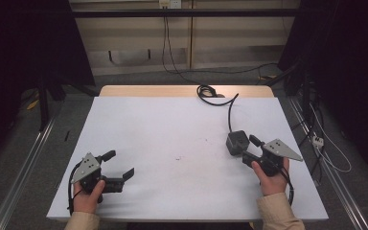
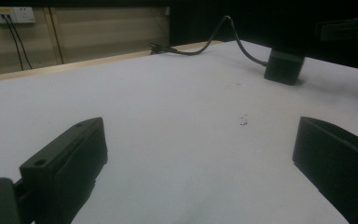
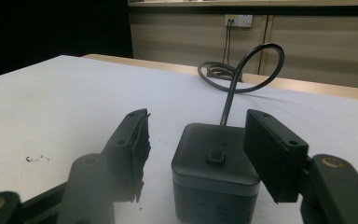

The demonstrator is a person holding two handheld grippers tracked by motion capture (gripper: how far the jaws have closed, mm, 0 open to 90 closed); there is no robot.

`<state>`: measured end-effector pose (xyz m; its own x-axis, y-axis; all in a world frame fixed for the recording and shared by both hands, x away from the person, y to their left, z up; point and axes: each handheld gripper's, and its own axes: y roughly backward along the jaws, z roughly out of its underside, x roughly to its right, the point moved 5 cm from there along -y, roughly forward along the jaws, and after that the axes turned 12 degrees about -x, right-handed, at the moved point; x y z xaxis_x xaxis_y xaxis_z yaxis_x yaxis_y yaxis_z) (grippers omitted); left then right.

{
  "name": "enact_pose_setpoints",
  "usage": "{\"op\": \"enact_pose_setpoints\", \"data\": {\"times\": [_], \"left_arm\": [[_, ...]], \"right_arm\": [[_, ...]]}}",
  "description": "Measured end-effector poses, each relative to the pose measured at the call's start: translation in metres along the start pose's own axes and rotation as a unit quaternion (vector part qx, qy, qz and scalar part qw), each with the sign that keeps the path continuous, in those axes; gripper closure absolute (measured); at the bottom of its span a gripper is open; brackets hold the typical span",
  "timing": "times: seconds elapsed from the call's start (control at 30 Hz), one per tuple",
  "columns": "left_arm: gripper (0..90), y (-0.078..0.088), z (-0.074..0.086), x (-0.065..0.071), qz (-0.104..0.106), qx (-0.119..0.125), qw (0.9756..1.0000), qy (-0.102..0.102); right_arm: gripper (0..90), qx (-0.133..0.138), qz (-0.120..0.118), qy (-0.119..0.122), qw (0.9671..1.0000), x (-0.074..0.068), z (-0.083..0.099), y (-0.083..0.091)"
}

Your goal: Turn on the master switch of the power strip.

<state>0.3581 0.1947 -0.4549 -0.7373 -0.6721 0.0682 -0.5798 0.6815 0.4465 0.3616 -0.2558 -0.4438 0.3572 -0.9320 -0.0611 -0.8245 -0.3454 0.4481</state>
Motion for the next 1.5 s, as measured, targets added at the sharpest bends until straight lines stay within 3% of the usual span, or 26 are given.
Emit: {"op": "enact_pose_setpoints", "data": {"times": [0.4,0.8,1.2,1.5], "left_arm": [[2.7,0.000,0.001,-0.001,0.000,0.000,1.0000,0.004],[2.7,0.000,0.001,-0.002,0.001,0.003,1.0000,0.007],[2.7,0.000,0.001,-0.001,0.001,0.003,1.0000,0.009],[2.9,0.000,0.001,-0.002,0.001,0.001,1.0000,0.008]], "right_arm": [[48.6,-0.009,0.006,0.008,0.9999,0.002,-0.002,-0.003],[64.0,-0.018,-0.007,0.002,0.9998,0.003,-0.003,-0.006],[80.1,-0.027,0.001,0.001,0.9996,0.009,-0.004,-0.009],[87.4,-0.039,0.003,-0.002,0.9992,0.013,-0.004,-0.014]]}}
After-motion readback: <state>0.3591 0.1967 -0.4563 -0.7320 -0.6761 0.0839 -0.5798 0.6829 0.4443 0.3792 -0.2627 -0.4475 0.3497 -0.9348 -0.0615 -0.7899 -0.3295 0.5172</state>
